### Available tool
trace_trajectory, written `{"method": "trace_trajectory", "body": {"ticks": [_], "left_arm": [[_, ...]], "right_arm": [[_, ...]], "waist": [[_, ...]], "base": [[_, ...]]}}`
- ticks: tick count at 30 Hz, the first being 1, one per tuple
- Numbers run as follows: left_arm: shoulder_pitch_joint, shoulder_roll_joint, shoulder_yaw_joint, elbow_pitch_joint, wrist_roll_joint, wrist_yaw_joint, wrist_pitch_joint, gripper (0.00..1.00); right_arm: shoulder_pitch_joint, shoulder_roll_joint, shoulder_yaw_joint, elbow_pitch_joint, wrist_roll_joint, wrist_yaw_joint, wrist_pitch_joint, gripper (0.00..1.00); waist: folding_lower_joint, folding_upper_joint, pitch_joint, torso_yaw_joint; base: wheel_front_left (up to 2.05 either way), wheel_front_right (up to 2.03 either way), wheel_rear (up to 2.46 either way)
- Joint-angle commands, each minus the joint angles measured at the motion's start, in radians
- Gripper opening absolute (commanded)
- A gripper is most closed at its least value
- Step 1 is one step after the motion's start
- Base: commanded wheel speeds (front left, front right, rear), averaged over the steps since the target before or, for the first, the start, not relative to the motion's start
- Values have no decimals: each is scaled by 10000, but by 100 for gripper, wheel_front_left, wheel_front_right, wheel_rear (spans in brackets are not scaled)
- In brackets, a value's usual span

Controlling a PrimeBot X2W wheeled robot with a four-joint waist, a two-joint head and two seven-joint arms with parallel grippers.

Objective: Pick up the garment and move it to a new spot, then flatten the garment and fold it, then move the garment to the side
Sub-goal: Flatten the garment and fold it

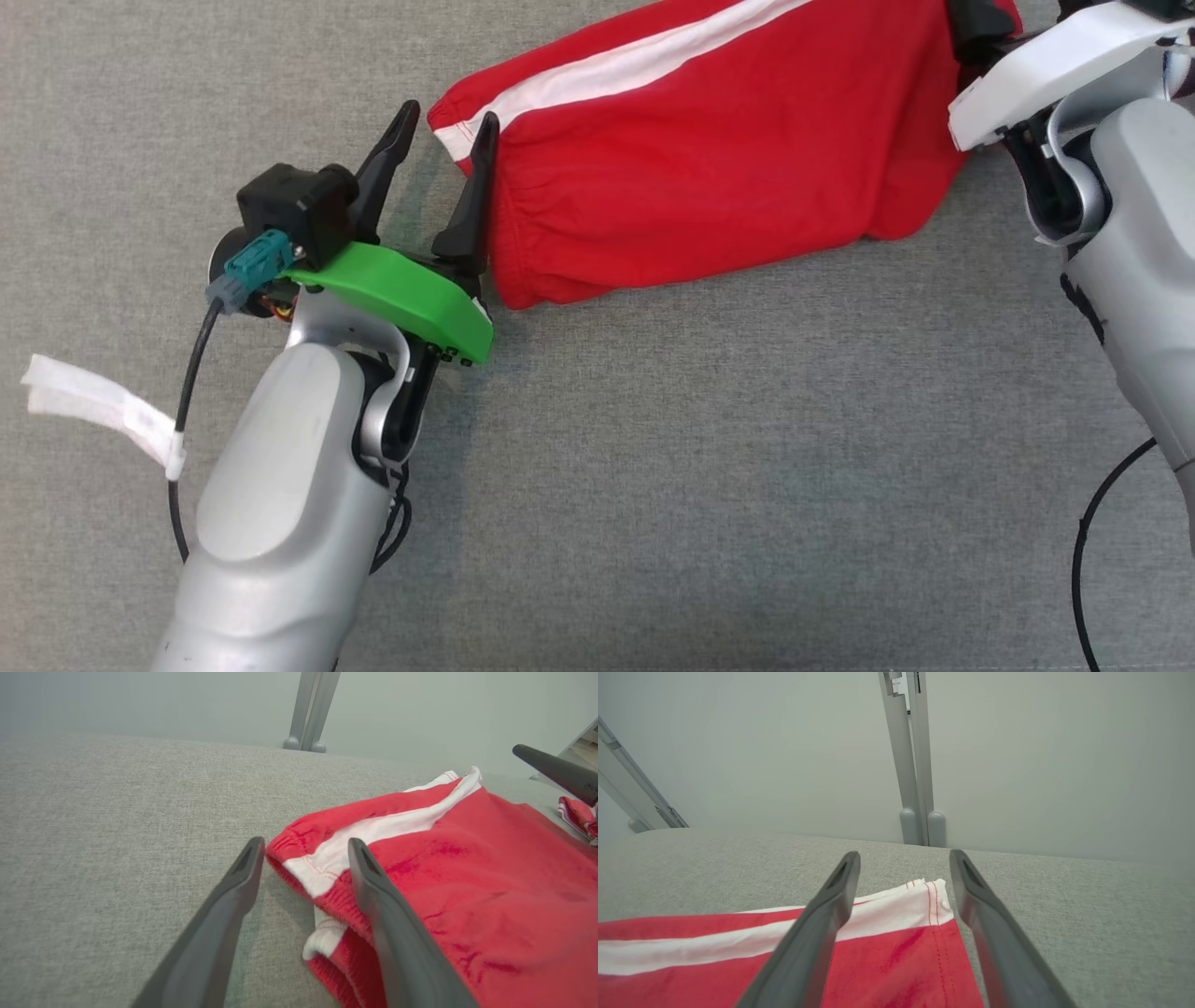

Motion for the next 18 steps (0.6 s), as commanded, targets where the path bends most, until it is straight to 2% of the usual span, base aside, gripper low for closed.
{"method": "trace_trajectory", "body": {"ticks": [1, 8, 12, 18], "left_arm": [[192, -19, 30, -95, 108, 153, -264, 100], [520, 202, 368, -701, 1023, 1226, -1672, 100], [694, 492, 701, -977, 1364, 1630, -1920, 100], [1080, 957, 1182, -1134, 1567, 1915, -2030, 100]], "right_arm": [[96, -78, -269, -326, -167, -7, -72, 100], [1472, 65, -1742, -2327, -1280, -7, -68, 100], [2406, 333, -2342, -3361, -1686, -7, -66, 100], [3783, 708, -2832, -4526, -2030, -7, -63, 100]], "waist": [[0, 0, -98, -98], [0, 0, -514, -517], [0, 0, -843, -871], [0, 0, -1304, -1455]], "base": [[0, 0, 0], [0, 0, 0], [0, 0, 0], [0, 0, 0]]}}
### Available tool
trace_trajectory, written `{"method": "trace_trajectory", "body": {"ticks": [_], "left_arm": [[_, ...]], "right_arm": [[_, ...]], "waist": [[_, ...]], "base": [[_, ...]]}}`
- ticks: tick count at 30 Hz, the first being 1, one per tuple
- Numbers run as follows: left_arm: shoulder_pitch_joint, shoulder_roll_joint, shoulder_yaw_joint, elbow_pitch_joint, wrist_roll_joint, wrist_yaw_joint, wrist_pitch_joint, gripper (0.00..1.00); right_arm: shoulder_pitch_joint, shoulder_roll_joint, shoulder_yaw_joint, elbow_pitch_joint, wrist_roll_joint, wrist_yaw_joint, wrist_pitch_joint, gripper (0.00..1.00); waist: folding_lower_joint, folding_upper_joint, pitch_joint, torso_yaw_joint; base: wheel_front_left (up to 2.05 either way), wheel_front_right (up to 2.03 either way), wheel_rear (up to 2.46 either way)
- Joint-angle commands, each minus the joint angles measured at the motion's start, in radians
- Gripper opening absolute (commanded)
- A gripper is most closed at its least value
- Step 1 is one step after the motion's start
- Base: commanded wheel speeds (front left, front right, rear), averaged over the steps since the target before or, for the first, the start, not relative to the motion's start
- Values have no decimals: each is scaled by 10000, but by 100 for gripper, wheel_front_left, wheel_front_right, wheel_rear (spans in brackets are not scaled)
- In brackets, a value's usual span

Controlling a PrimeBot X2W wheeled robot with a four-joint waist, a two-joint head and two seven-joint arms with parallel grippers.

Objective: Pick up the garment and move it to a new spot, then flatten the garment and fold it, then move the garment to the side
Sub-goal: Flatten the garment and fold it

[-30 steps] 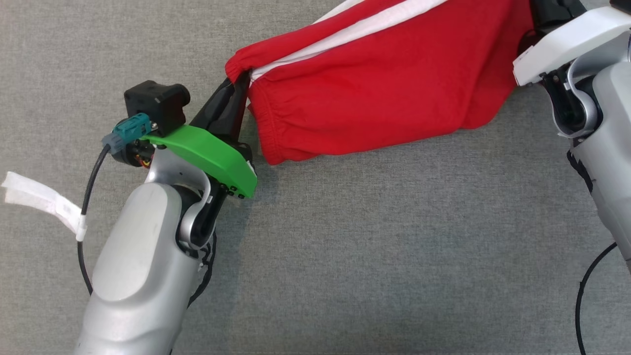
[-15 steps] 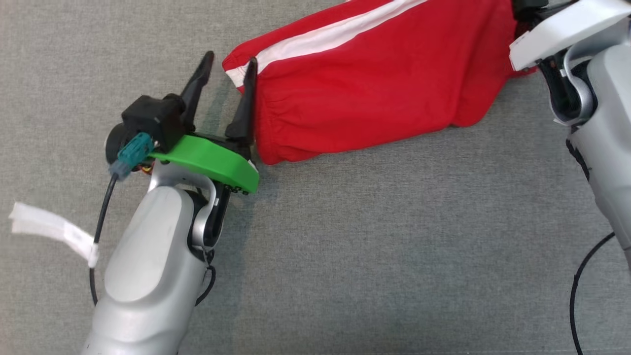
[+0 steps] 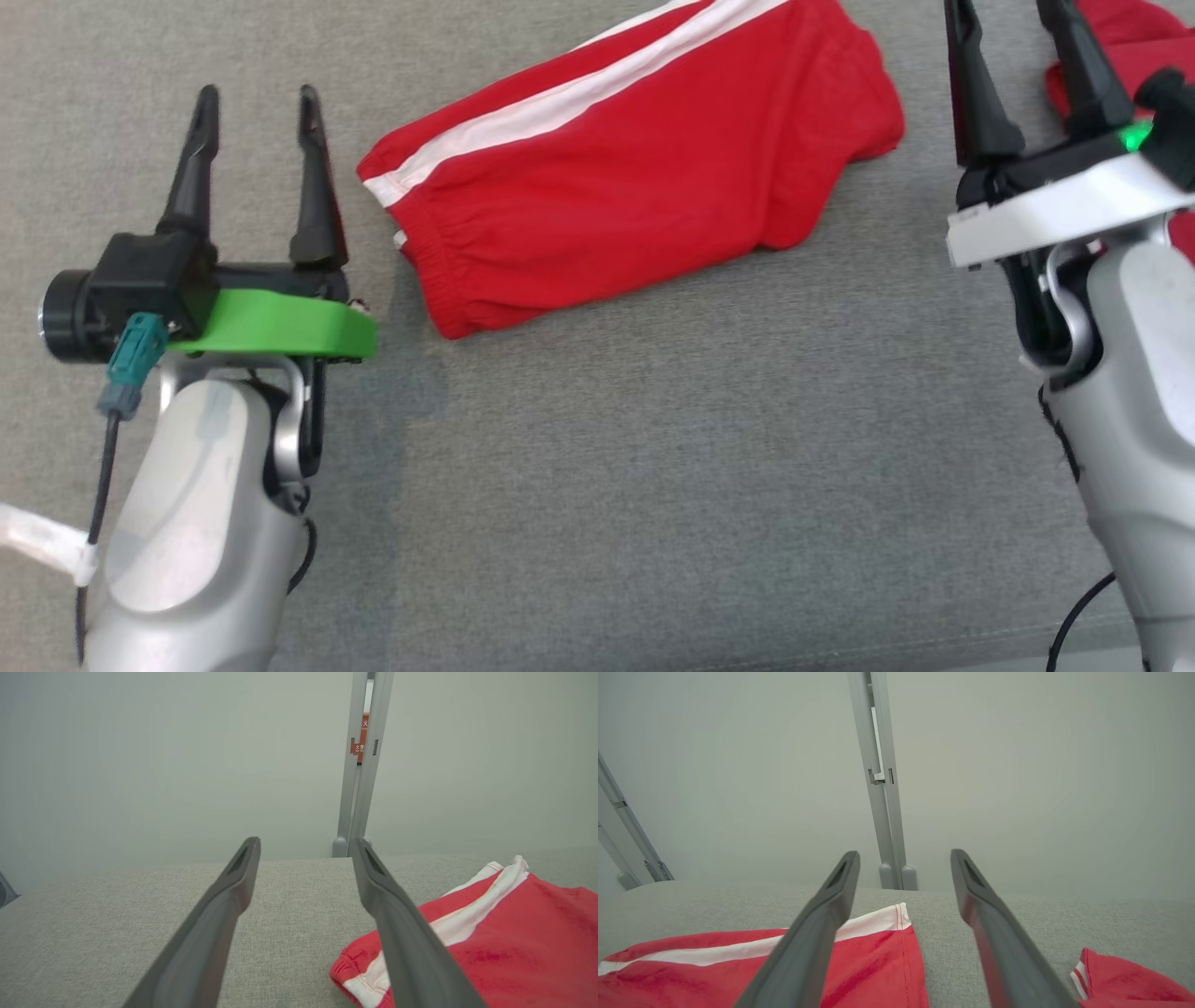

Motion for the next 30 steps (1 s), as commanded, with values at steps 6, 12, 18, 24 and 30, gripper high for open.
{"method": "trace_trajectory", "body": {"ticks": [6, 12, 18, 24, 30], "left_arm": [[922, 524, 380, -74, 15, 150, -80, 100], [1960, 806, 607, -297, -93, 299, -68, 100], [3119, 755, 674, -646, -87, 569, -75, 100], [3928, 638, 661, -1013, -210, 794, -73, 100], [4145, 613, 608, -1090, -238, 847, -10, 100]], "right_arm": [[1527, 292, -264, -853, -244, -7, -25, 100], [2859, 491, -639, -1391, -461, -7, -25, 100], [4032, 537, -746, -1761, -603, -7, -25, 100], [4596, 501, -837, -1979, -637, -7, 127, 100], [4804, 545, -946, -2247, -716, -7, 388, 100]], "waist": [[-1, -1, -811, -880], [-1, -1, -1263, -1122], [-1, -1, -1801, -1205], [-1, -1, -2097, -1119], [-1, -1, -2210, -1021]], "base": [[0, 0, 0], [0, 0, 0], [0, 0, 0], [0, 0, 0], [0, 0, 0]]}}
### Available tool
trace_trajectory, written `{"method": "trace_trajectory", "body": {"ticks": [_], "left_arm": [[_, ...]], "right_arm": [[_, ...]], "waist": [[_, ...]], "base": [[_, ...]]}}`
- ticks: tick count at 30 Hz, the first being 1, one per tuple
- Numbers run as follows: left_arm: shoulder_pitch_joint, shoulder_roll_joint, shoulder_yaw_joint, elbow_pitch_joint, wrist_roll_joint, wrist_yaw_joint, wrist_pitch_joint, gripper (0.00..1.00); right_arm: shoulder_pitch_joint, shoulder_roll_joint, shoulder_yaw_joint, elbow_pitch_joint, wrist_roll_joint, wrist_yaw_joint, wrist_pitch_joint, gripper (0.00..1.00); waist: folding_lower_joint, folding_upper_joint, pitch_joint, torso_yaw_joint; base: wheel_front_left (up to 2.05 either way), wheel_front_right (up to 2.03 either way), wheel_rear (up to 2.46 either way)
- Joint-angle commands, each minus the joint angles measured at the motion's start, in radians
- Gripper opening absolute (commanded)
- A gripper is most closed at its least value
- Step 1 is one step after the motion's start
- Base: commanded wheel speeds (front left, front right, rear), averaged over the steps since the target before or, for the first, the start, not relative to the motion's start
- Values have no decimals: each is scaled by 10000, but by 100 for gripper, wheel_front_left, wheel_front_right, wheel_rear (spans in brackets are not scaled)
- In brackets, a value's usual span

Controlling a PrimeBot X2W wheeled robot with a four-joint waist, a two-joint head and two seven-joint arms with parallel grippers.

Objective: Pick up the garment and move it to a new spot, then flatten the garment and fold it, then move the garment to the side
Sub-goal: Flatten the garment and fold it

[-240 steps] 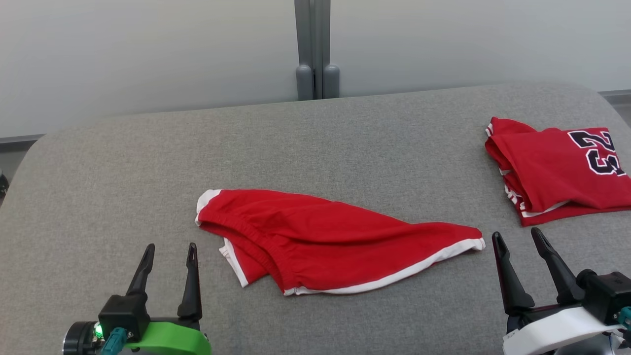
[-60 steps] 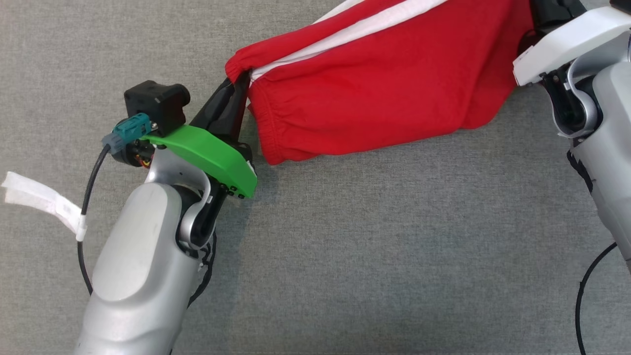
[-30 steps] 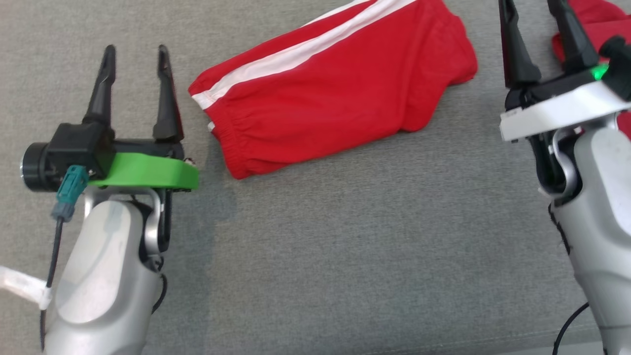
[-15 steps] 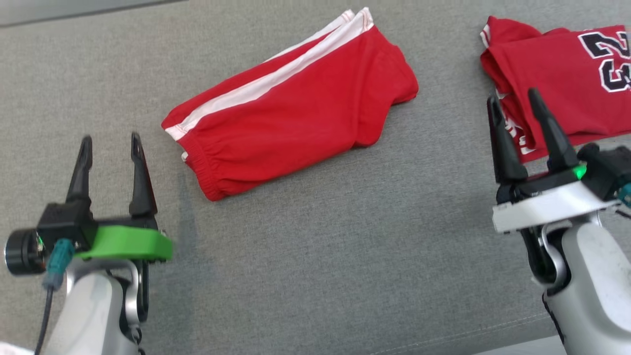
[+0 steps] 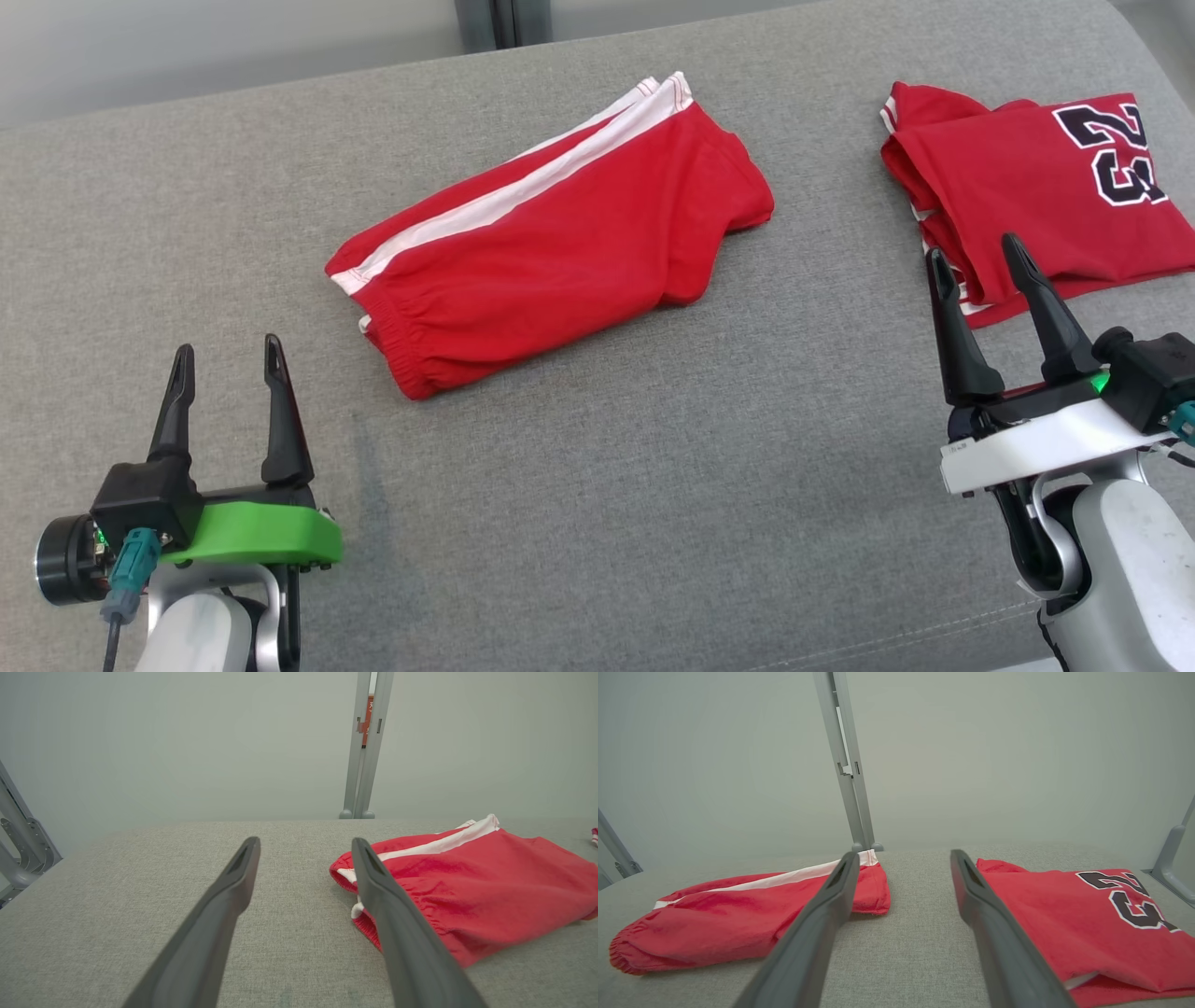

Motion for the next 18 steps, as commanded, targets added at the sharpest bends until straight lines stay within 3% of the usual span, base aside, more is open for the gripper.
{"method": "trace_trajectory", "body": {"ticks": [1, 18], "left_arm": [[166, 17, -9, -43, 41, 76, 6, 100], [-563, 76, -201, -252, 157, 24, 37, 100]], "right_arm": [[173, 1, -45, -67, -53, -7, 64, 100], [-373, -257, -187, -132, 84, -7, 435, 100]], "waist": [[0, 0, -21, 41], [0, 0, 710, 412]], "base": [[0, 0, 0], [0, 0, 0]]}}
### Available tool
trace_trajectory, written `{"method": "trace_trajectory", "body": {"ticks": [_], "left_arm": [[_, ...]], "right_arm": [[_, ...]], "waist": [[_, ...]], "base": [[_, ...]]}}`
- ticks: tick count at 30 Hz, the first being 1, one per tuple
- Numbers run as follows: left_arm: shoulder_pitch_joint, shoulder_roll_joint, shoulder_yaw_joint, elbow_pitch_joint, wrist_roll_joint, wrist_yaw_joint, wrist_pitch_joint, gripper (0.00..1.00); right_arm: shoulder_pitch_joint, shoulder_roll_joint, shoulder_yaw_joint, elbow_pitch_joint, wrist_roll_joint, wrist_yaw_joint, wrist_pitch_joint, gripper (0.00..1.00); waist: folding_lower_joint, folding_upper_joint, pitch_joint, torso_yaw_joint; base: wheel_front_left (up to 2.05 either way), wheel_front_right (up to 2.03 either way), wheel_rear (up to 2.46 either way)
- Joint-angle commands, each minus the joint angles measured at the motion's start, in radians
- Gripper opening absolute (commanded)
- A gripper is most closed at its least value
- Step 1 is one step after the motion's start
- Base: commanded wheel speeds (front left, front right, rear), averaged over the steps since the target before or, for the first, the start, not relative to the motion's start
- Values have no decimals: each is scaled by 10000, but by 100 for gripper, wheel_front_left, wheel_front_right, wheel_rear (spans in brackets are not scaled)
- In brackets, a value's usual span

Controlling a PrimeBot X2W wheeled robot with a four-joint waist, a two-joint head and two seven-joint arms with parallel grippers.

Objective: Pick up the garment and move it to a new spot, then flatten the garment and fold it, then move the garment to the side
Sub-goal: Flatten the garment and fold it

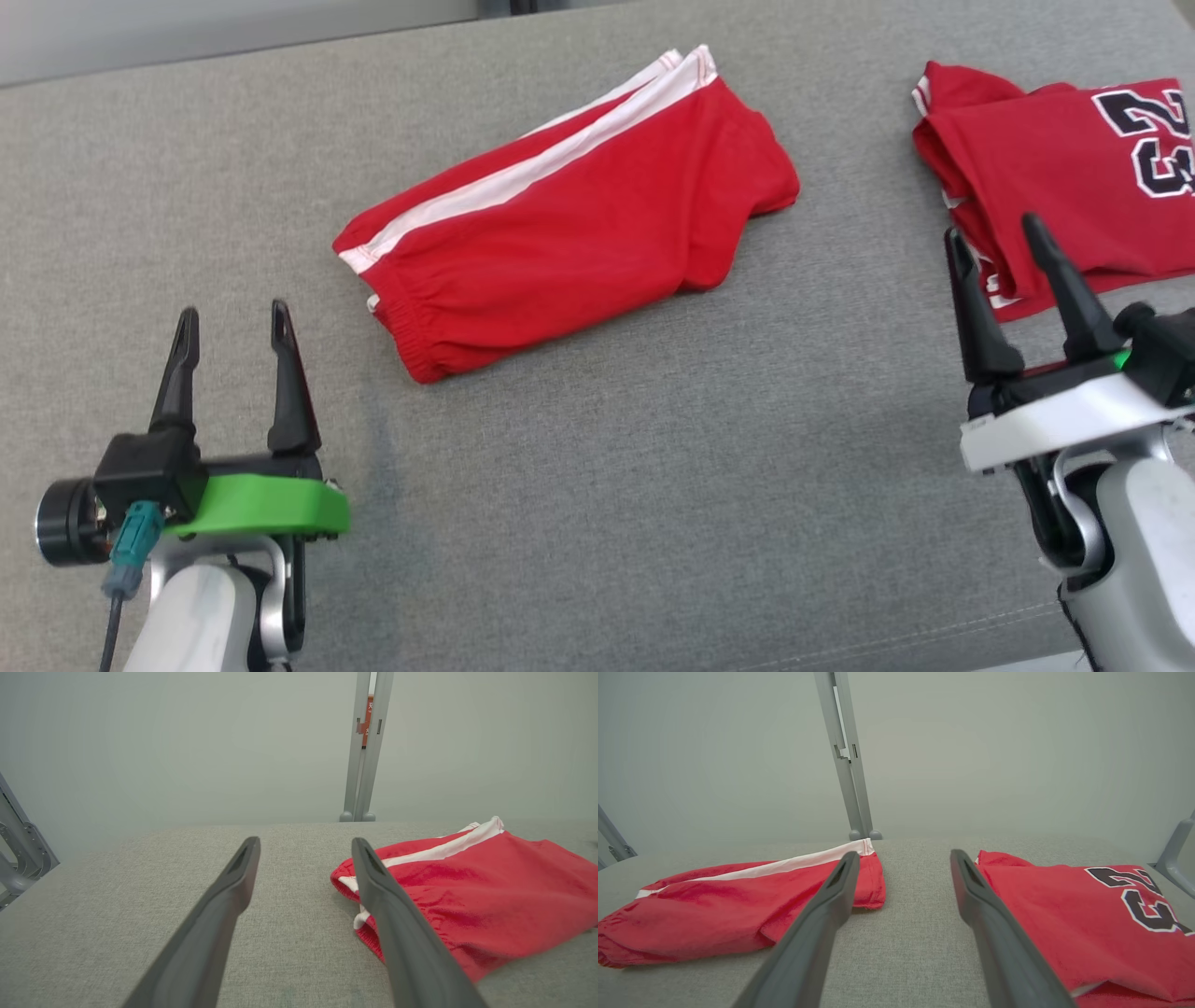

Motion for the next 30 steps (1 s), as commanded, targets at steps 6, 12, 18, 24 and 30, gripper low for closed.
{"method": "trace_trajectory", "body": {"ticks": [6, 12, 18, 24, 30], "left_arm": [[-1011, -156, -300, -279, 225, -156, -69, 100], [-1805, -394, -597, -231, 365, -350, -110, 100], [-2241, -722, -735, -4, 514, -464, -176, 100], [-2296, -949, -673, 57, 664, -604, -176, 100], [-2113, -1070, -512, 45, 824, -706, -170, 100]], "right_arm": [[-1250, -542, 111, 470, 280, -7, 147, 100], [-2672, -922, 741, 1565, 526, -7, 283, 100], [-3968, -1223, 1787, 3330, 951, -7, 356, 100], [-4912, -1309, 2267, 5175, 1260, -9, 687, 100], [-5305, -1148, 3019, 6320, 1927, -9, 1592, 100]], "waist": [[0, 0, 1386, 773], [0, 0, 2239, 1432], [0, 0, 2535, 1968], [0, 0, 2557, 2174], [0, 0, 2457, 2188]], "base": [[0, 0, 0], [0, 0, 0], [0, 0, 0], [0, 0, 0], [0, 0, 0]]}}
